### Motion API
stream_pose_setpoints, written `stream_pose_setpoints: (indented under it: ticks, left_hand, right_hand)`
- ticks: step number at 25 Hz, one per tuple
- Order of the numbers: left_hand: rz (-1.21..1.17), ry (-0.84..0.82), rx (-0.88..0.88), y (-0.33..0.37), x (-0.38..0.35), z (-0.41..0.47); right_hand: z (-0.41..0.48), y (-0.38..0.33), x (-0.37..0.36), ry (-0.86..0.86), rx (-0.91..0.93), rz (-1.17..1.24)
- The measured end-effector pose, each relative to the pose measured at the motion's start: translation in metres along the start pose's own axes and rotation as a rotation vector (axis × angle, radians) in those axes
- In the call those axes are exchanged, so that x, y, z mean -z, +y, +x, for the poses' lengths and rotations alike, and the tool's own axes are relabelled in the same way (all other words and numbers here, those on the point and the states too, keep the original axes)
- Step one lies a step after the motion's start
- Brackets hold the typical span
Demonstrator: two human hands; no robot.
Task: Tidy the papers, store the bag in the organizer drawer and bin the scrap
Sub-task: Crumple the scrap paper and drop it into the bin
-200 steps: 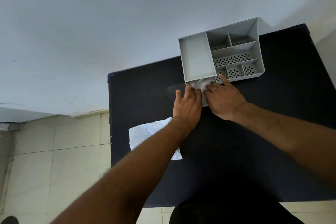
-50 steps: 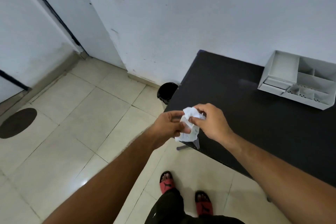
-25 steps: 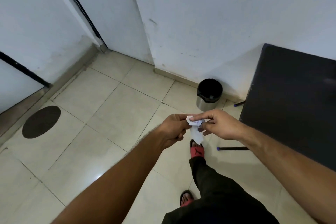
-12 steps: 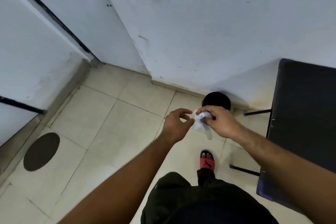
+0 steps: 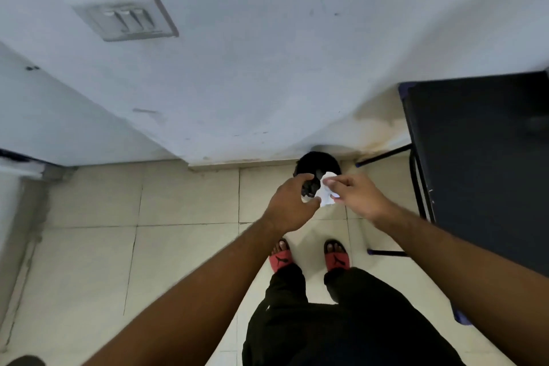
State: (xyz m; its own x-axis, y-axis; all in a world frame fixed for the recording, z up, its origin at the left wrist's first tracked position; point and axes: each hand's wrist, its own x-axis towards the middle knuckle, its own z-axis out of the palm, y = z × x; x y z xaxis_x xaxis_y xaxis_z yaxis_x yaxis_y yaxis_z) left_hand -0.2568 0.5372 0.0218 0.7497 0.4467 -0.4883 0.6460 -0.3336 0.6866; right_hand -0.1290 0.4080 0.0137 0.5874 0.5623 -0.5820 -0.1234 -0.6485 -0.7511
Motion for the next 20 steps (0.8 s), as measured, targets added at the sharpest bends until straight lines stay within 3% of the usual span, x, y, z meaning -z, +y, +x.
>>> stream_pose_setpoints:
  ticks: [6, 12, 20]
  left_hand:
    - [0.123, -0.073, 0.046, -0.017, 0.009, 0.071]
    - [0.19, -0.135, 0.153, -0.079, -0.055, 0.151]
    - [0.198, -0.153, 0.224, -0.185, -0.156, 0.262]
  right_hand:
    - [0.051, 0.014, -0.004, 0.212, -0.067, 0.008]
    - [0.156, 0.099, -0.024, 0.152, -0.133, -0.225]
    - [0.312, 0.234, -0.051, 0.092, -0.072, -0.298]
